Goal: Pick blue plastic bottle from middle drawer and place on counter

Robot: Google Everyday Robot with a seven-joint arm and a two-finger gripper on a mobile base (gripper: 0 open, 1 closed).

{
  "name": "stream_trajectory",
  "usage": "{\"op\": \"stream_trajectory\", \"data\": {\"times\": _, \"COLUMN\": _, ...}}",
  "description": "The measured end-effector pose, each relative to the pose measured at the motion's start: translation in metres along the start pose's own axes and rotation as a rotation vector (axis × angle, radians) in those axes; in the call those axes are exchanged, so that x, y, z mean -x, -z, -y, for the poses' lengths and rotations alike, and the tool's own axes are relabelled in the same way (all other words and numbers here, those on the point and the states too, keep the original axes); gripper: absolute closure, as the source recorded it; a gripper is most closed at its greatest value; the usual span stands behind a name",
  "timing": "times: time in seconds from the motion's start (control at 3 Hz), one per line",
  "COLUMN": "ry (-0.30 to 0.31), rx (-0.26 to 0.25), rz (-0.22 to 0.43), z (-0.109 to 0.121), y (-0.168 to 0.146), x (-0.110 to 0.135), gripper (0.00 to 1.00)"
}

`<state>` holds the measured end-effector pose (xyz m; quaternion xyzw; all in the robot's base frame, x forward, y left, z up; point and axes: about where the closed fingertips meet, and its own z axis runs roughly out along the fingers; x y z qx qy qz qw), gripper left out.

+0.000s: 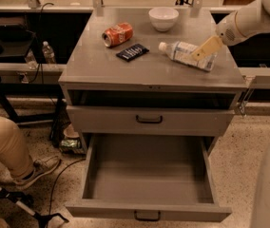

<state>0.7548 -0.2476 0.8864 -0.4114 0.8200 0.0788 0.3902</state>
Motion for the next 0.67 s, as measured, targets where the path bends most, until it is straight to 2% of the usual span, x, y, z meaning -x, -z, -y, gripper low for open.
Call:
{"op": "stream_trajectory", "data": {"times": 0.33, "ry": -0.123, "rx": -0.133, "rz": 0.05, "z": 0.0313, "y": 0.033, "x": -0.0266, "gripper": 0.0}}
{"op": "stream_trajectory", "data": {"times": 0.67, "ry": -0.135, "rx": -0.165, "rz": 0.071, "z": 0.0394, "y": 0.0333, "x": -0.0265, "gripper": 0.0}}
